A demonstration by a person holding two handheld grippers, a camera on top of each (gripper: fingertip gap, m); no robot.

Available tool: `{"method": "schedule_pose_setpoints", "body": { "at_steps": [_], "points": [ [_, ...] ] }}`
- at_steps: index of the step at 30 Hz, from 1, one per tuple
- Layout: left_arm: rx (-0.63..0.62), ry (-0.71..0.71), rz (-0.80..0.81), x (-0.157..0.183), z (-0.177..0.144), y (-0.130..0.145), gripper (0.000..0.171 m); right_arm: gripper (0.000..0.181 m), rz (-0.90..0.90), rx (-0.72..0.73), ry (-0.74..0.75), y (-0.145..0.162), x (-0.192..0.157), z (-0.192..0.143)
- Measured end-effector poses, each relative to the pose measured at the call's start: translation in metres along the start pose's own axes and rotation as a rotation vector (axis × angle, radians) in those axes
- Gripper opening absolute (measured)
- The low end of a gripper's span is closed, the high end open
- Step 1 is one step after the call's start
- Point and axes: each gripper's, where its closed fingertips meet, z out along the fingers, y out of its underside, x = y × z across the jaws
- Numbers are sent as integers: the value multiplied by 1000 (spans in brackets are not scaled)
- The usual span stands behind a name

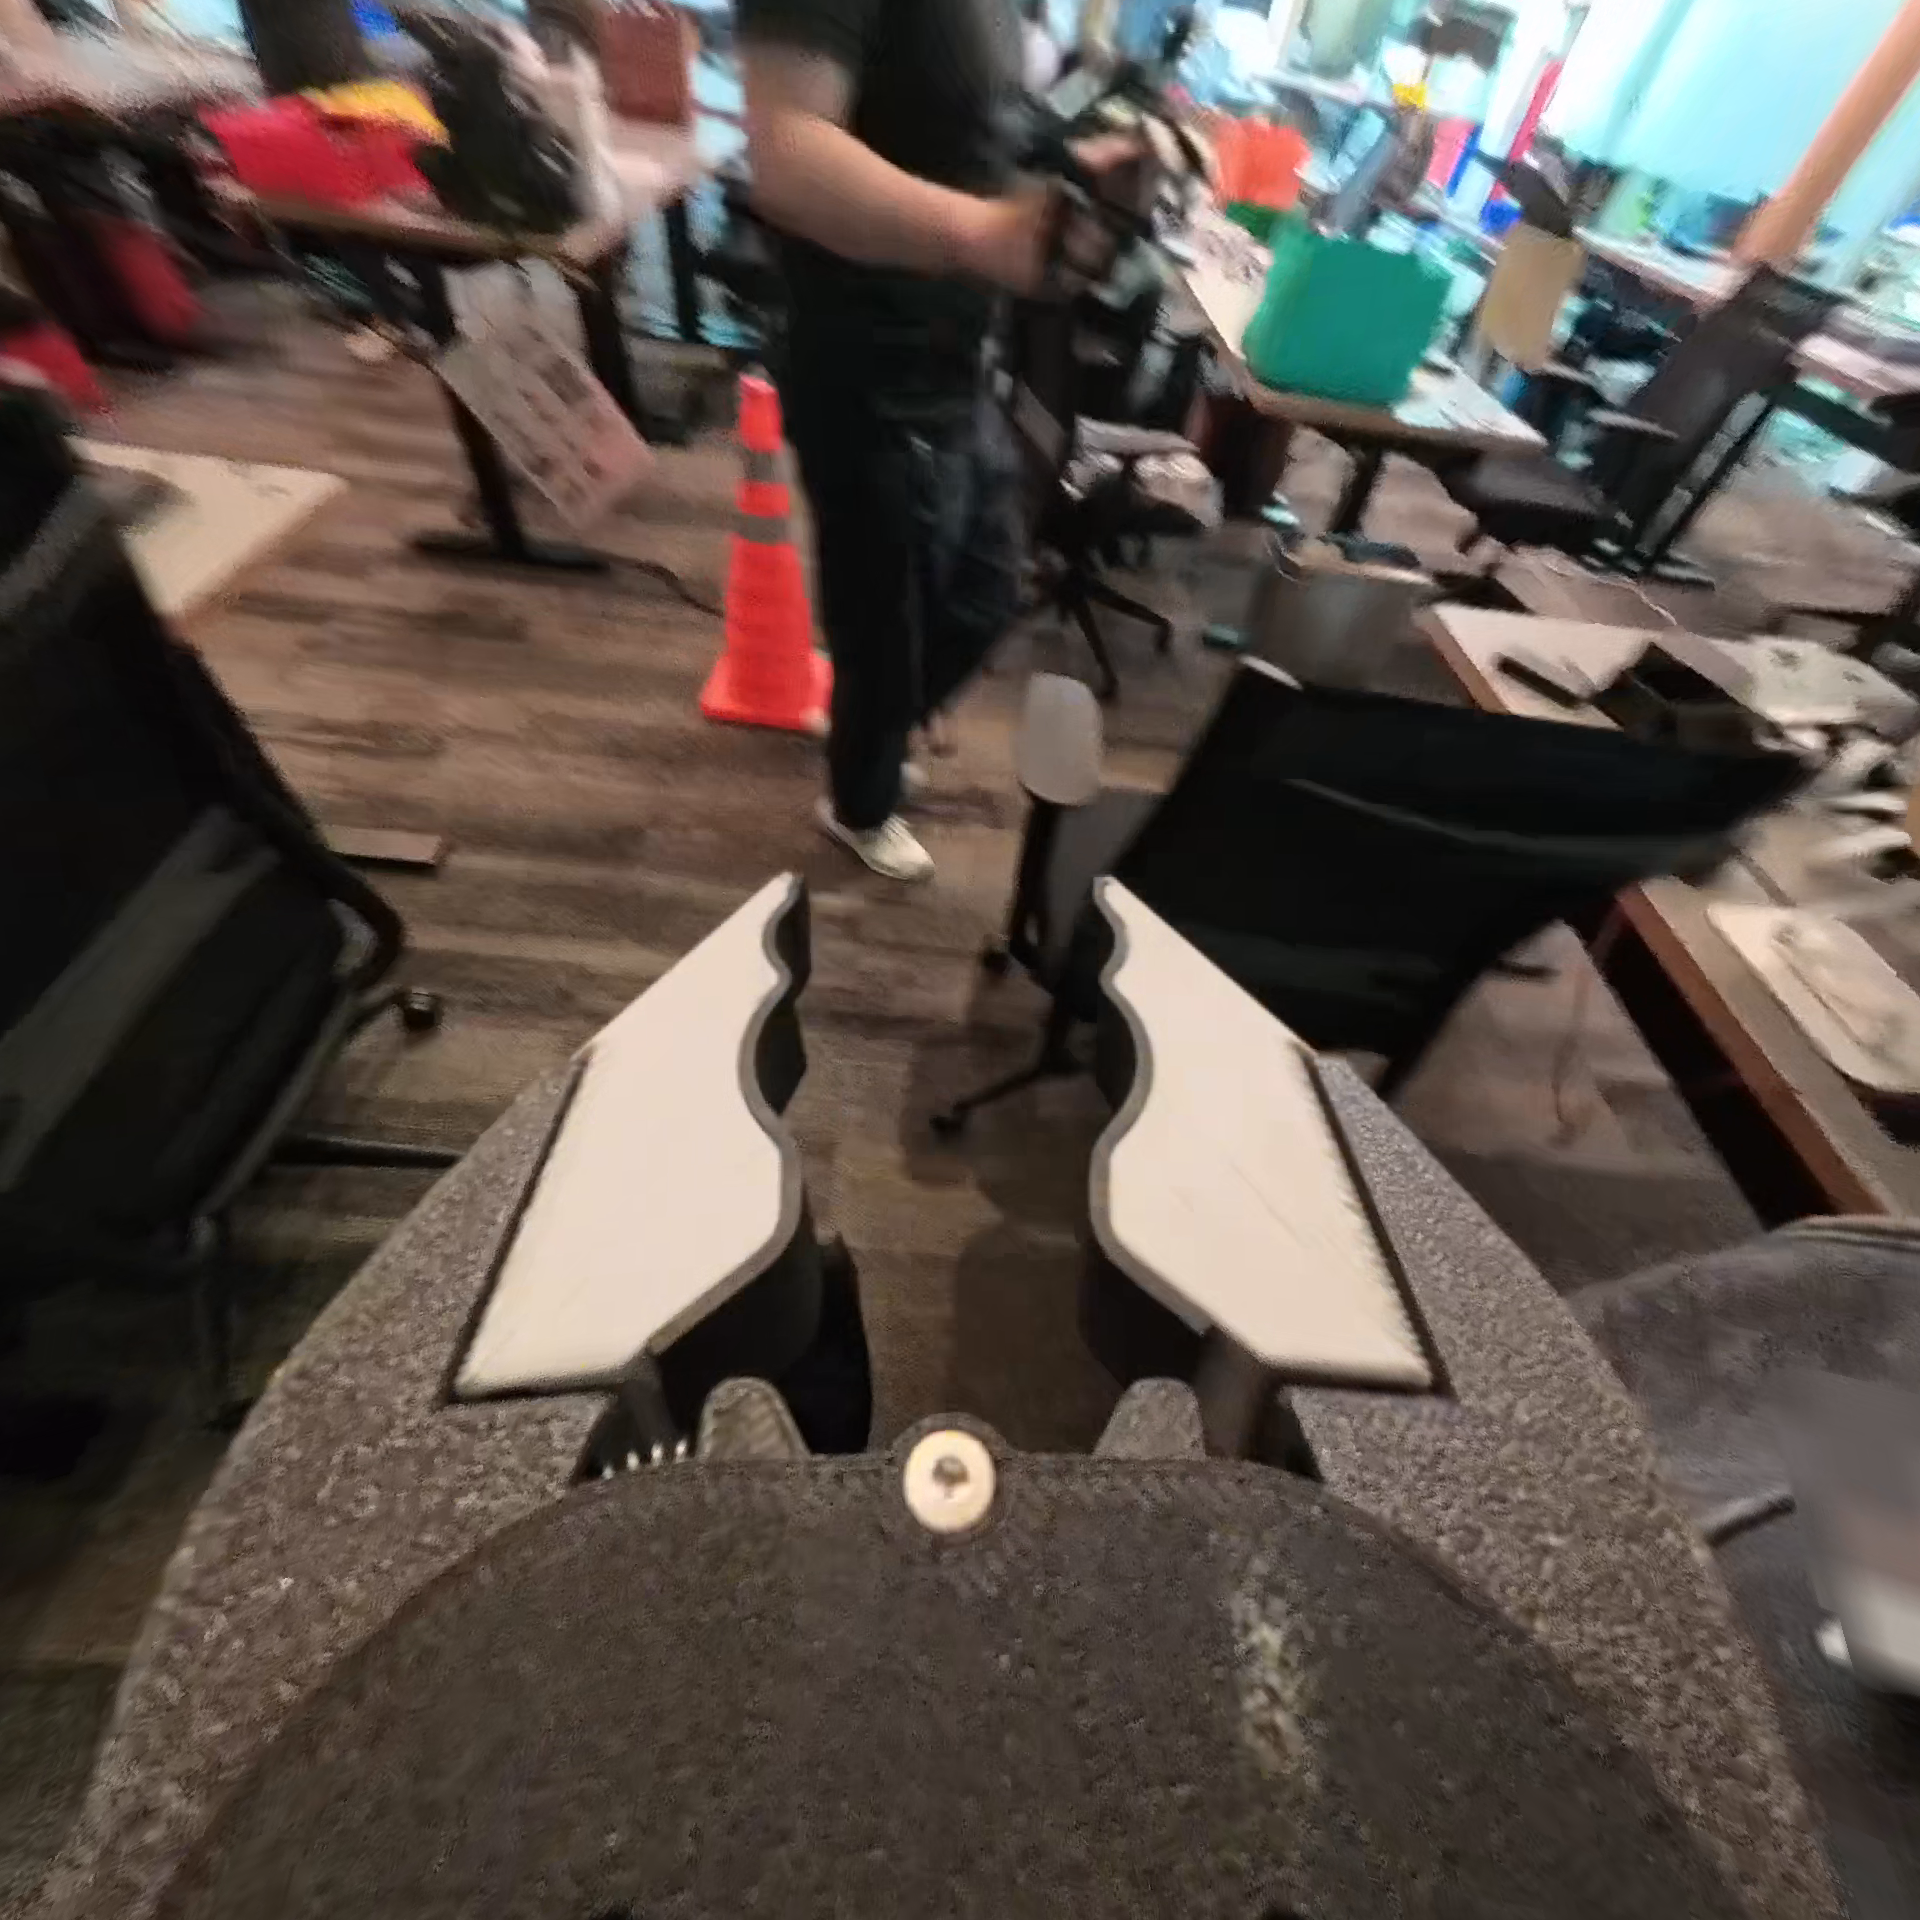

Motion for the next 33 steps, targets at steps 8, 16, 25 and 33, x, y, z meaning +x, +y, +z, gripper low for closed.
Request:
{"method": "schedule_pose_setpoints", "body": {
  "at_steps": [8, 16, 25, 33],
  "points": [
    [13, -199, 18, -129, 43, -19, 68, 61, 50, -86, -336, 29, -17, 204],
    [43, -121, 48, -217, 211, -93, 75, 58, 136, -100, -361, 21, 66, 372],
    [87, -28, -34, -278, 403, -190, 75, 63, 1, -128, -239, -18, 195, 482],
    [5, 142, 40, -307, 617, -224, 75, 64, 116, -148, -63, 16, 321, 564]
  ]
}}
